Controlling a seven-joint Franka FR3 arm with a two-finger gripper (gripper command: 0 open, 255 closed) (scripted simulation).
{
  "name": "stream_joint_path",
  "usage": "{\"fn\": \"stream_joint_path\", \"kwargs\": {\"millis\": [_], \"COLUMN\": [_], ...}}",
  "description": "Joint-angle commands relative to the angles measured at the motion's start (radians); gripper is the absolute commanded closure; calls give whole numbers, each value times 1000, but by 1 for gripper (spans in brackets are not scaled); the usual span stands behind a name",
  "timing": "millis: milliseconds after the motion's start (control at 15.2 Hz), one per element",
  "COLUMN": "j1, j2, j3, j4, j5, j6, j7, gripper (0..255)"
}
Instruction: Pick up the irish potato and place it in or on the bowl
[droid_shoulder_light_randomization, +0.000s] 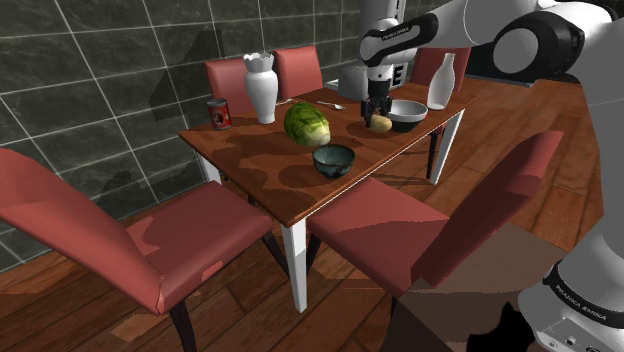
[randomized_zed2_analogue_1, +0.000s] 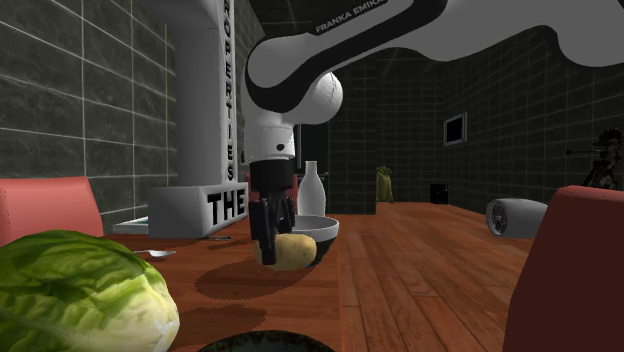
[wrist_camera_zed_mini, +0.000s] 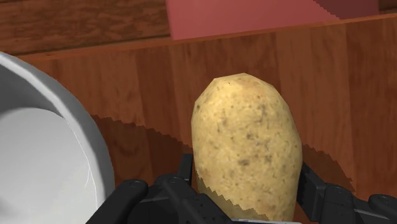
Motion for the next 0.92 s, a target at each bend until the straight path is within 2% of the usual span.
{"fn": "stream_joint_path", "kwargs": {"millis": [0,858], "j1": [0,-7], "j2": [-8,-17], "j3": [-1,-2], "j4": [15,175], "j5": [-1,-5], "j6": [-23,-192], "j7": [2,12], "gripper": [255,255]}}
